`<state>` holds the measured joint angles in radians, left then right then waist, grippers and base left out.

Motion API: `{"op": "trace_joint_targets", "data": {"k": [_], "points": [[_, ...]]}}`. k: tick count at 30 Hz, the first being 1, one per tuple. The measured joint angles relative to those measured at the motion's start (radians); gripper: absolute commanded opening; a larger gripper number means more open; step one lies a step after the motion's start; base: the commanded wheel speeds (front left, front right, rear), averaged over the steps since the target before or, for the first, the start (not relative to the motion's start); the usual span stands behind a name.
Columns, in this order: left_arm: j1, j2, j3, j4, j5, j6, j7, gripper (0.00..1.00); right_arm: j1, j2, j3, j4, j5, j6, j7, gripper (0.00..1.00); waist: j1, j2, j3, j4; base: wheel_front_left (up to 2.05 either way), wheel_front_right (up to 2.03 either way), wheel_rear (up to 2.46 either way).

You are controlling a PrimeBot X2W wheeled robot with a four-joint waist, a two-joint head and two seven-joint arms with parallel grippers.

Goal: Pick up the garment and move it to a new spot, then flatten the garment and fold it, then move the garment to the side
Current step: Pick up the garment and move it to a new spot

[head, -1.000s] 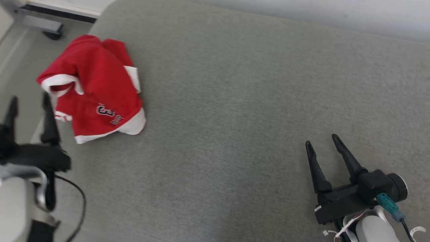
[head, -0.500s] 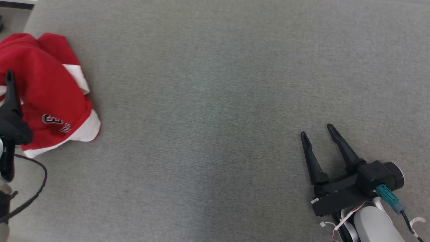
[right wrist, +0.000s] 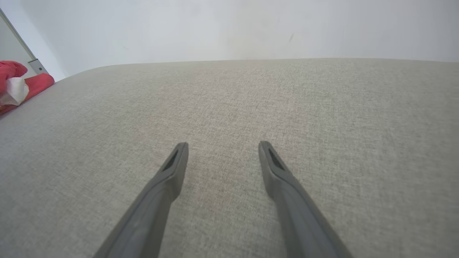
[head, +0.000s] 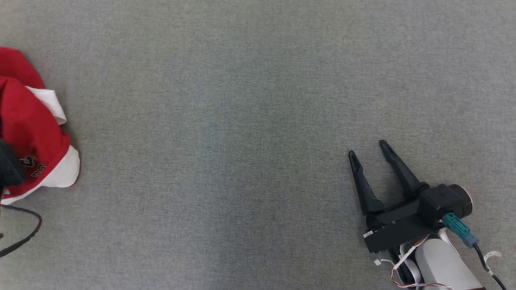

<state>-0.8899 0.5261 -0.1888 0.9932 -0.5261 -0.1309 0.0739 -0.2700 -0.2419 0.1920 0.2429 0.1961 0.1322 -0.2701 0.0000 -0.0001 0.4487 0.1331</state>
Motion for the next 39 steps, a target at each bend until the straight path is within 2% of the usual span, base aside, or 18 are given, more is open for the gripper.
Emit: {"op": "trace_joint_targets", "data": {"k": [3, 8, 16, 24, 31, 39], "points": [[-0.008, 0.01, -0.014, 0.004, 0.003, 0.0, -0.035, 0.0, -0.002, 0.008, -0.002, 0.008, 0.005, 0.0, 0.0, 1.0, 0.0, 0.0001, -0.008, -0.008, 0.0, 0.0, 0.0], [-0.072, 0.037, -0.056, -0.029, 0.058, 0.0, -0.151, 0.0, 0.01, 0.028, -0.007, 0.036, 0.013, 0.0, 0.003, 1.0, 0.0, 0.0002, -0.046, -0.012, 0.0, 0.0, 0.0], [-0.123, -0.002, -0.17, -0.152, 0.038, -0.001, -0.265, 0.0, 0.046, 0.08, -0.001, 0.076, 0.037, 0.0, 0.006, 1.0, 0.0, 0.0001, -0.146, -0.021, 0.0, 0.0, 0.0], [-0.097, -0.103, -0.262, -0.24, -0.032, -0.001, -0.319, 0.0, 0.066, 0.12, -0.002, 0.092, 0.049, 0.0, 0.006, 1.0, -0.0001, 0.0001, -0.249, -0.059, 0.0, 0.0, 0.0], [0.0, -0.239, -0.315, -0.304, -0.077, -0.001, -0.334, 0.0, 0.107, 0.142, -0.04, 0.095, 0.051, 0.0, 0.006, 1.0, -0.0001, 0.0001, -0.307, -0.126, 0.0, 0.0, 0.0], [0.111, -0.377, -0.348, -0.406, -0.075, -0.001, -0.336, 0.0, 0.144, 0.157, -0.081, 0.094, 0.05, 0.0, 0.006, 1.0, -0.0002, 0.0001, -0.352, -0.21, 0.0, 0.0, 0.0]]}}
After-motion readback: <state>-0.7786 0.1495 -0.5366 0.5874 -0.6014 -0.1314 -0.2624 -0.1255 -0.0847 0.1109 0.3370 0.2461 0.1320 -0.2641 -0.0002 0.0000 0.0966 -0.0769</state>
